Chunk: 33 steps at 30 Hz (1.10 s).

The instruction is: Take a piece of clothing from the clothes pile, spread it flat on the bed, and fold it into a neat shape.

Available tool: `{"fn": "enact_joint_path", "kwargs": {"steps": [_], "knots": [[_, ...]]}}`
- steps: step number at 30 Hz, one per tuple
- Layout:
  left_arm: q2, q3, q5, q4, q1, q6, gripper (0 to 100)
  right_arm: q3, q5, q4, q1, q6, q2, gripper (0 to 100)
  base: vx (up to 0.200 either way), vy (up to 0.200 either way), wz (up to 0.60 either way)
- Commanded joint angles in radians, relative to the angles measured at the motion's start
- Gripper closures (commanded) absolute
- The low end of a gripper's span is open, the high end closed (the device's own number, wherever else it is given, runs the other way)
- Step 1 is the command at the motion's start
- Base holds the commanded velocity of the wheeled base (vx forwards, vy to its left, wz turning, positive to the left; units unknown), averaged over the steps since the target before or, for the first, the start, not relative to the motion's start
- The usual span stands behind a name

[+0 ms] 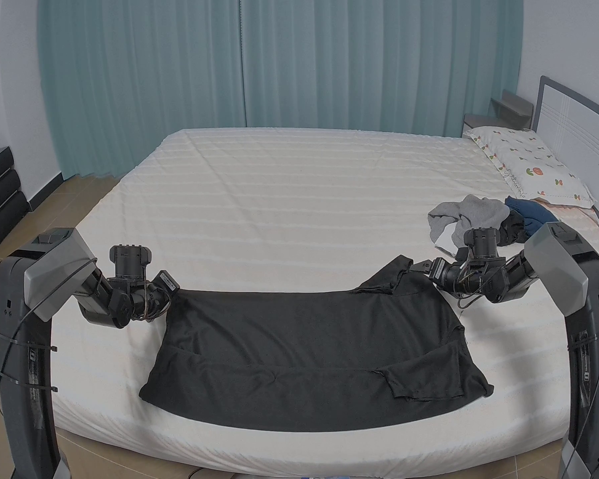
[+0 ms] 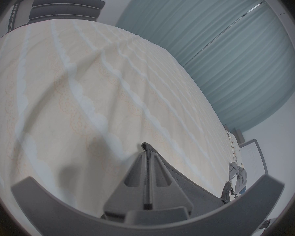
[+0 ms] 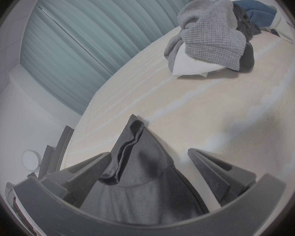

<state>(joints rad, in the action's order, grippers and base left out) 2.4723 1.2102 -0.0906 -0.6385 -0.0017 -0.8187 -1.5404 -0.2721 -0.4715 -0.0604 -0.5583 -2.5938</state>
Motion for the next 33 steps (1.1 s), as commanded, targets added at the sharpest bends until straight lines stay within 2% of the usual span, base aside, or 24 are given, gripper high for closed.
{"fn": "enact_joint_path", "kwargs": {"steps": [1,4,5,16,26,30,33], "knots": [[0.002,0.000,0.000,0.000,-0.001,0.000,100,-0.041,0.008,0.014,0.001,-0.002,-0.032,0,0.000,0.000,0.00],[0.002,0.000,0.000,0.000,0.000,0.001,100,-0.046,0.010,0.030,0.004,-0.003,-0.034,0,0.000,0.000,0.00],[0.002,0.000,0.000,0.000,-0.001,0.003,100,-0.046,0.008,0.030,0.004,-0.003,-0.034,100,0.000,0.000,0.00],[0.000,0.008,0.000,0.002,0.000,0.004,100,-0.033,0.010,0.031,0.017,-0.009,-0.015,100,0.000,0.000,0.00],[-0.058,-0.046,0.003,-0.004,0.000,0.006,100,0.065,0.004,-0.006,0.050,-0.031,0.081,100,0.000,0.000,0.00],[-0.056,-0.046,0.011,-0.009,0.009,0.006,100,0.118,0.008,-0.091,0.053,-0.049,0.084,100,0.000,0.000,0.00],[-0.059,-0.049,0.011,-0.009,0.023,0.006,100,0.172,0.008,-0.214,0.051,-0.058,0.084,100,0.000,0.000,0.00]]}}
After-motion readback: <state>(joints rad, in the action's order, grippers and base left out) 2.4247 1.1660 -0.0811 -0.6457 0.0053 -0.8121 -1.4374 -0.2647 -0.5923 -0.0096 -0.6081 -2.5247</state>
